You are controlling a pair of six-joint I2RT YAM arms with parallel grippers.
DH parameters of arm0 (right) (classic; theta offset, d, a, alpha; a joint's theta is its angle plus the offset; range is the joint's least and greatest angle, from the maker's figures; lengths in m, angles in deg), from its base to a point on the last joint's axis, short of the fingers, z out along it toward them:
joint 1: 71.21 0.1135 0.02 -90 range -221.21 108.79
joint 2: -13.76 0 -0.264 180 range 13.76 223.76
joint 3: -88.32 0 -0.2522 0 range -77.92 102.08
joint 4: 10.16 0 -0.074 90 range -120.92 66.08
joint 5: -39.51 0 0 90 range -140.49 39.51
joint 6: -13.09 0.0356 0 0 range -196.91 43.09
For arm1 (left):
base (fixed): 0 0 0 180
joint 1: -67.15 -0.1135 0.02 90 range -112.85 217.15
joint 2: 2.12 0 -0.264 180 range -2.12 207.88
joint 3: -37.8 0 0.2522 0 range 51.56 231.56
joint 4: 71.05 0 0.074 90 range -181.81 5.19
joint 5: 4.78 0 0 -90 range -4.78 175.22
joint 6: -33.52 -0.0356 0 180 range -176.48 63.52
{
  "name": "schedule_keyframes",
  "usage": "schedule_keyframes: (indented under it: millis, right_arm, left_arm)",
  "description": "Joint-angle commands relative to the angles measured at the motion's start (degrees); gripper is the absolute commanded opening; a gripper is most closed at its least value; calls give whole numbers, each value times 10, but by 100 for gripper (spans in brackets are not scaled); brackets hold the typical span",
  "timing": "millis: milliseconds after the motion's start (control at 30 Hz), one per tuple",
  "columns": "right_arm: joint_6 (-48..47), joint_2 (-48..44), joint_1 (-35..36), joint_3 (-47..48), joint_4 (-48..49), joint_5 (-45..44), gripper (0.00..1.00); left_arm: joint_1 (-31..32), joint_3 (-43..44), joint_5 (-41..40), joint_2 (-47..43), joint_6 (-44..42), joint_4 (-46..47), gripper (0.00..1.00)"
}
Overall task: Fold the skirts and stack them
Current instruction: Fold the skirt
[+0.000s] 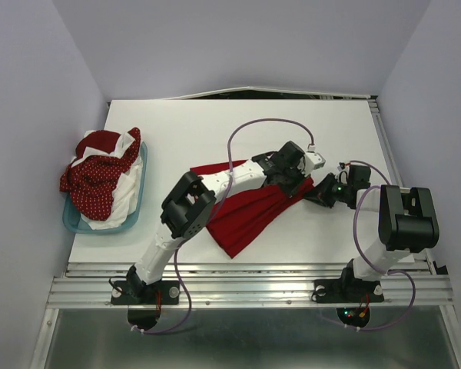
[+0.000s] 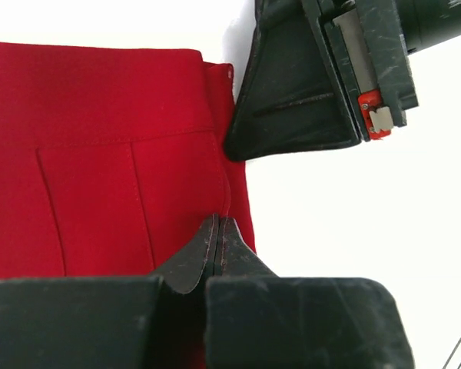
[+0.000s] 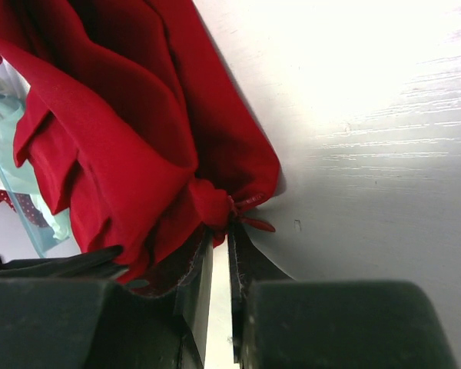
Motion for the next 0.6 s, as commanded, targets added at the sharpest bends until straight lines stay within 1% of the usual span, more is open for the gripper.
schedule_keyframes:
  millis: [0, 400, 533, 567]
  right_arm:
    - [-5, -4, -2, -9, 2, -19, 1]
    - [-16, -8, -2, -6, -3, -15, 1]
    - [-44, -31, -16, 8, -46, -5, 13]
    - [-58, -35, -21, 11, -57, -3, 15]
  left_arm:
    - [7, 34, 38, 11, 11, -1, 0]
    - [7, 49, 63, 57, 27, -1, 0]
    - [6, 28, 79, 63, 26, -1, 0]
    - [6, 21, 81, 61, 26, 3, 0]
